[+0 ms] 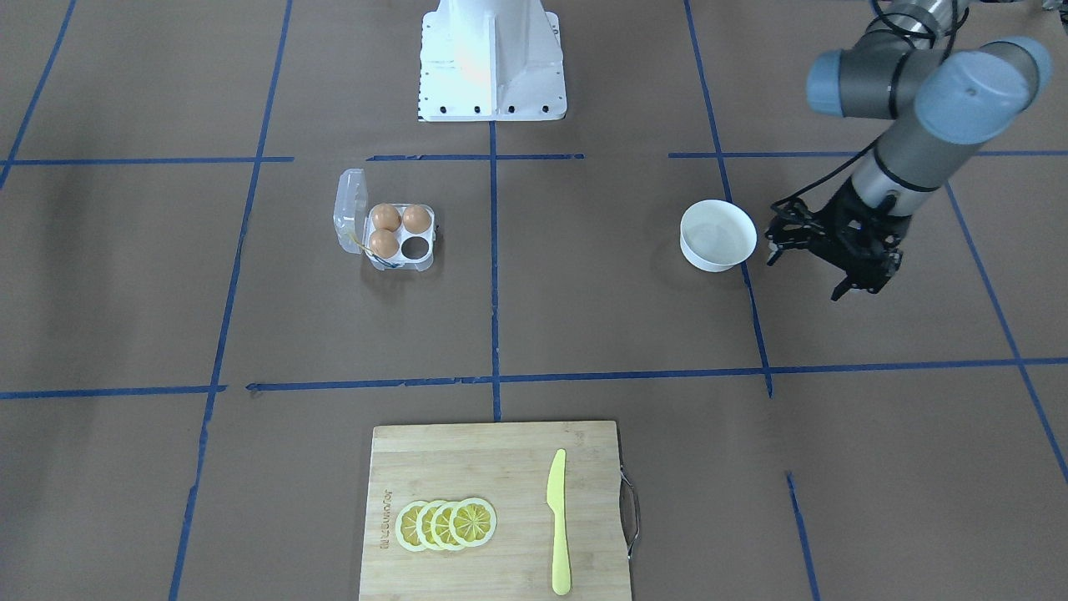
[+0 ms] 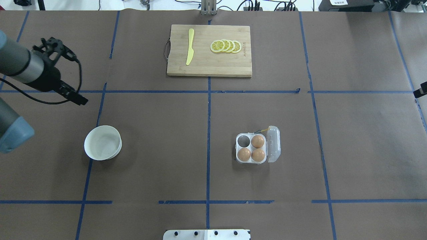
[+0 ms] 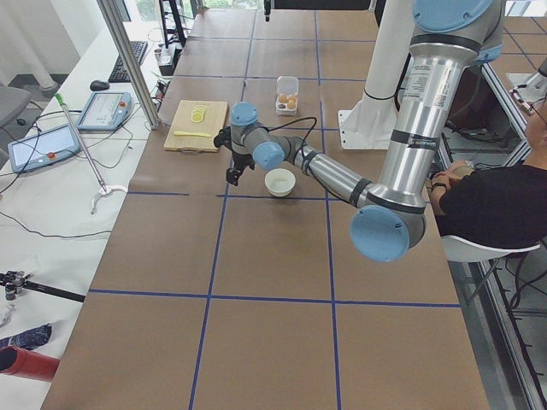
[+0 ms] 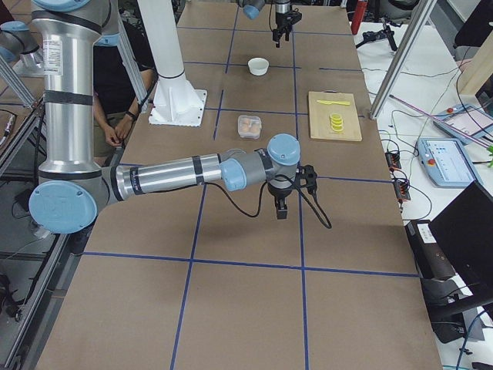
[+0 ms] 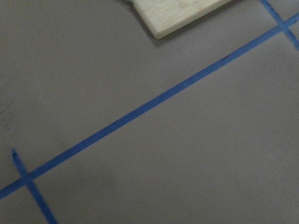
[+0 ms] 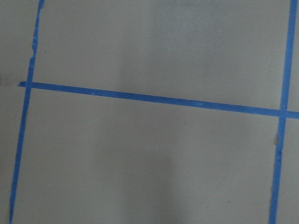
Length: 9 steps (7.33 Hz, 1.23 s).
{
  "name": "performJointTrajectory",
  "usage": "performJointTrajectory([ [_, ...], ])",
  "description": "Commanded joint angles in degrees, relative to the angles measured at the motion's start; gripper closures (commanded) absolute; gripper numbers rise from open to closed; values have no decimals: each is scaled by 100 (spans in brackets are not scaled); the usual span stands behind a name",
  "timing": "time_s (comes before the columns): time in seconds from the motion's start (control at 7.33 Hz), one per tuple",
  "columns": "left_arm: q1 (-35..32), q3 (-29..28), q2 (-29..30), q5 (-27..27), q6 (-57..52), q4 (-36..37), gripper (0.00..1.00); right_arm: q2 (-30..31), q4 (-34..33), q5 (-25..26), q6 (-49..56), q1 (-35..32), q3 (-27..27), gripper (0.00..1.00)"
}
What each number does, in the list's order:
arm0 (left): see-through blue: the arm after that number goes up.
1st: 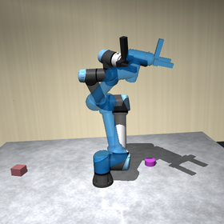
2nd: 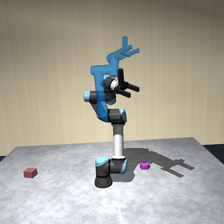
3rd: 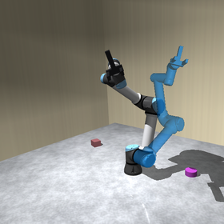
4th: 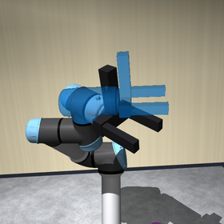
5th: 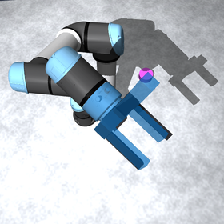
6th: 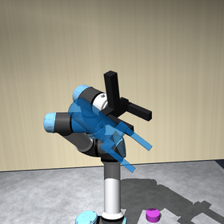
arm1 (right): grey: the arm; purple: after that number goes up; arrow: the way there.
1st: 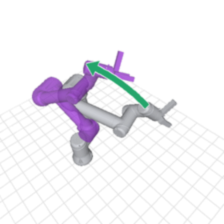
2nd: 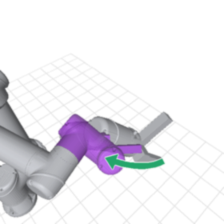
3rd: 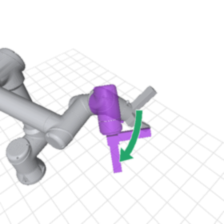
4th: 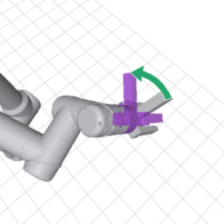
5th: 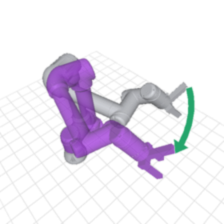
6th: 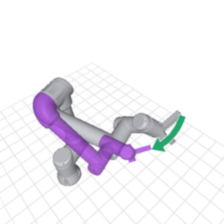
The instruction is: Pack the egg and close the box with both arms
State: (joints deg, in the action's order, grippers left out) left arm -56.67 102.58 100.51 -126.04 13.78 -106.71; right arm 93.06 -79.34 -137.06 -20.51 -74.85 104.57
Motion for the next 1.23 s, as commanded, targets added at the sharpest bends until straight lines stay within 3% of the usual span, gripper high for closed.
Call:
performJointTrajectory([
  [0.0,-773,-45,-461,-430,-455,-34,1,19,1019,257,-2181,1194,379,0],
  [0.14,-932,-53,-497,-430,-455,-17,1,10,1887,929,-3490,2115,406,0],
  [0.27,-986,-80,-514,-439,-455,-17,1,-129,2218,1614,-4426,2985,476,0],
  [0.41,-1004,-89,-515,-439,-455,-26,1,-409,2212,2352,-5148,3777,546,0],
  [0.55,-1030,-89,-515,-483,-455,-17,1,-725,2204,2681,-5660,4264,547,0],
  [0.82,-1039,-89,-515,-483,-455,-26,1,-1489,1776,2790,-6086,4620,556,0],
  [1.09,-1048,-106,-523,-483,-464,-26,0,-2018,777,2694,-6079,4420,932,0],
])
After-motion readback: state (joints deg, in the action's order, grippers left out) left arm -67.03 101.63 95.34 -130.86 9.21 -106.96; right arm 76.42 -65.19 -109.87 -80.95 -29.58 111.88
